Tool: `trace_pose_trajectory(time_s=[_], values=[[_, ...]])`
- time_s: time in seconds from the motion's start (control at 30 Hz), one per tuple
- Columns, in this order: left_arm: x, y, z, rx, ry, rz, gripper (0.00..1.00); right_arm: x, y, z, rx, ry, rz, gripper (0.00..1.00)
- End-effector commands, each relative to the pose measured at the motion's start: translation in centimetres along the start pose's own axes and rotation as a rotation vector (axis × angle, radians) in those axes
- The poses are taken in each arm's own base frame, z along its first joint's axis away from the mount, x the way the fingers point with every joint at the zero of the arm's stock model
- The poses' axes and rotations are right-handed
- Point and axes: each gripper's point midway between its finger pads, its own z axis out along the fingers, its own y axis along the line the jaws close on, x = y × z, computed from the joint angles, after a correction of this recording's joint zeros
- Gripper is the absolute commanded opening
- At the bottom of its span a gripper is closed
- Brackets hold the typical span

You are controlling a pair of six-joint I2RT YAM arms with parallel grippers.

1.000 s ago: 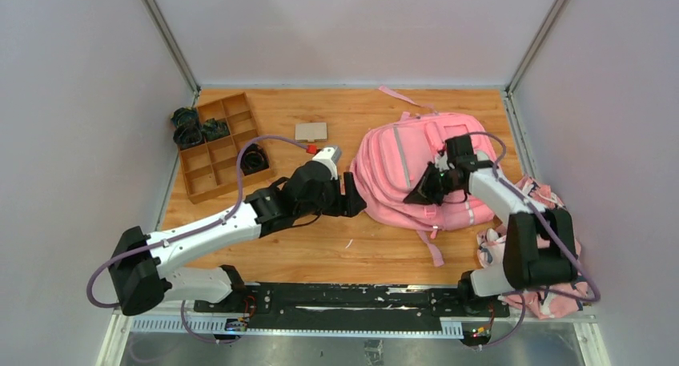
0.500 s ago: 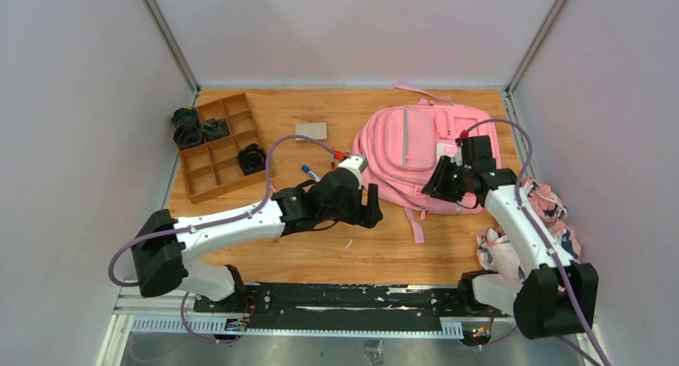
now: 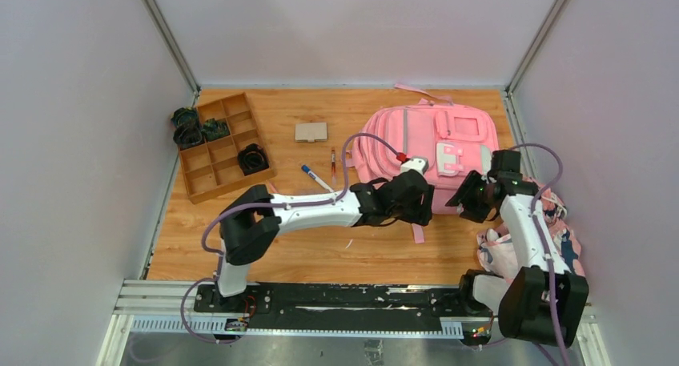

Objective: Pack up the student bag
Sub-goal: Adjust the student bag at the center of the board, then zip the student bag at the center of the board.

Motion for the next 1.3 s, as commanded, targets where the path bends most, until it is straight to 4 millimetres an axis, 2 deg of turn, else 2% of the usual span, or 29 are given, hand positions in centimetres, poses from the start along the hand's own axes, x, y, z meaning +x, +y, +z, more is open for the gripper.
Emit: trace_pose_trajectory(time_s=[0.0, 0.07, 0.17, 0.3, 0.47, 0.6, 0.9, 1.0, 1.1, 1.2, 1.27], values=[[-0.2, -1.9, 2.4, 0.008, -0.016, -0.043, 0.63, 0.2, -1.6, -1.8, -0.011, -0.005, 0.138, 0.54], [0.6, -1.9, 3.5, -0.013, 0.006, -0.048, 0.62, 0.6, -1.6, -2.6, -0.041, -0.002, 0.183, 0.54], [1.2, -1.1, 5.1, -0.067, 0.021, -0.028, 0.63, 1.5, -0.5, -3.4, -0.113, 0.011, 0.191, 0.54], [1.5, -0.3, 6.9, -0.11, 0.017, 0.016, 0.7, 2.1, 0.0, -3.3, -0.165, 0.009, 0.182, 0.54], [2.4, 1.2, 8.5, -0.173, 0.014, 0.014, 0.59, 2.7, 0.2, -2.9, -0.182, 0.034, 0.187, 0.54], [2.8, 2.3, 9.3, -0.223, -0.002, 0.018, 0.56, 2.5, 0.4, -3.1, -0.189, 0.031, 0.215, 0.54], [2.8, 2.9, 10.7, -0.261, -0.021, 0.025, 0.48, 2.6, 0.3, -3.0, -0.181, 0.028, 0.227, 0.53], [2.9, 2.8, 10.9, -0.249, -0.022, 0.019, 0.39, 2.6, 0.3, -2.9, -0.181, 0.038, 0.228, 0.52], [3.0, 3.1, 10.9, -0.266, -0.017, 0.031, 0.24, 2.5, 0.3, -2.8, -0.183, 0.034, 0.231, 0.51], [3.4, 3.0, 10.6, -0.236, 0.011, 0.047, 0.0, 2.6, 0.0, -2.4, -0.176, 0.025, 0.23, 0.5], [3.5, 1.4, 9.5, -0.117, 0.057, 0.05, 0.0, 3.0, -0.4, -1.8, -0.166, 0.033, 0.231, 0.5]])
